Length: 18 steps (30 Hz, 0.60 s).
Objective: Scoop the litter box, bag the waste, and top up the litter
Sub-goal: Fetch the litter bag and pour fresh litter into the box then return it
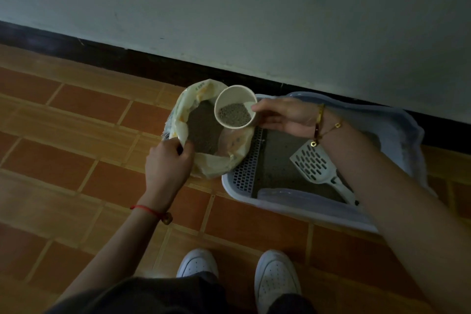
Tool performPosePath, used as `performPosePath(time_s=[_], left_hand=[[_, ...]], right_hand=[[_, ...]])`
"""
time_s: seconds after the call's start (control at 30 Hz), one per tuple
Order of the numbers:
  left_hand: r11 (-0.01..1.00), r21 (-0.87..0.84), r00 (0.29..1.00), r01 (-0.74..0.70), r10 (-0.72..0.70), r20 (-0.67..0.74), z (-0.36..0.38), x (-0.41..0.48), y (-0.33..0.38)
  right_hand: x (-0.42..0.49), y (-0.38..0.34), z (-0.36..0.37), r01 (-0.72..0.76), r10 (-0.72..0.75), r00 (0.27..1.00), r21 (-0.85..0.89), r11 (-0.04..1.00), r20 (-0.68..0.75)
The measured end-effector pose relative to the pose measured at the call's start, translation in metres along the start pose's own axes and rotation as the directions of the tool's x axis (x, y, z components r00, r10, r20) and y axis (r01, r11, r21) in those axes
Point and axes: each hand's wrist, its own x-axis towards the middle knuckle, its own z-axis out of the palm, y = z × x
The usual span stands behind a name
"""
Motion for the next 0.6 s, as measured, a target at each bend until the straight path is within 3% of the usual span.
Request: performPosePath(time_s=[0.2,0.33,0.47,0.6], left_hand=[[1.000,0.010,1.000,-0.006,0.006,-0.001,-0.001,0.001,0.003],[0.999,0.041,0.999,0.000,0.001,-0.042,0.003,0.002,0.005],[0.999,0.045,0.999,-0.002,0.004,-0.033,0.005,0.002,0.004],[0.998,0.055,0.999,-0.001,0.003,-0.034,0.005,0.002,0.006]], right_hand=[[-0.031,0.019,-0.054,-0.008,-0.010,0.967,-0.069,0.998,-0.254],[-0.041,0.039,-0.065,-0.172,0.025,0.922,-0.352,0.920,-0.387],[-0.051,0.045,-0.062,-0.219,0.037,0.937,-0.505,0.835,-0.346],[-0.057,0.047,-0.062,-0.194,-0.094,0.918,-0.643,0.741,-0.385]])
